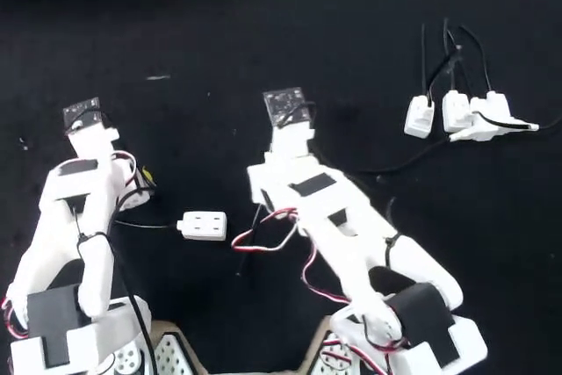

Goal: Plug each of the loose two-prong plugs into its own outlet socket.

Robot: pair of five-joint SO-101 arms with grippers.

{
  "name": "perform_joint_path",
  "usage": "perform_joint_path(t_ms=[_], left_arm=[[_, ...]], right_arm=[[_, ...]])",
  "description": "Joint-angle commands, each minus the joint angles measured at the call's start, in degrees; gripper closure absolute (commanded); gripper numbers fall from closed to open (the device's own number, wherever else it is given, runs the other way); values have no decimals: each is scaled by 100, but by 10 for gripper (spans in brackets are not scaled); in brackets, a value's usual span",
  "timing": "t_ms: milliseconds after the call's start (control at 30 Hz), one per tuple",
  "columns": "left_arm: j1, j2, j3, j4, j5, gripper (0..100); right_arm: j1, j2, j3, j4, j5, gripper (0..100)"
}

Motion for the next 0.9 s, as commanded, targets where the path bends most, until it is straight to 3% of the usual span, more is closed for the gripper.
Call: perform_joint_path(t_ms=[0, 367, 567, 700, 867], left_arm=[[-57, -220, 4, -255, 114, 777], [-22, -220, 13, -246, 114, 777], [-22, -220, 4, -237, 114, 777], [-22, -220, 4, -237, 114, 777], [-13, -229, -4, -237, 114, 777]], right_arm=[[-185, -13, -312, -9, -62, 818], [62, -4, -426, 114, -404, 805], [62, 347, -708, 387, -651, 661], [44, 1042, -1209, 422, -703, 671], [35, 1763, -2123, 1213, -712, 713]])
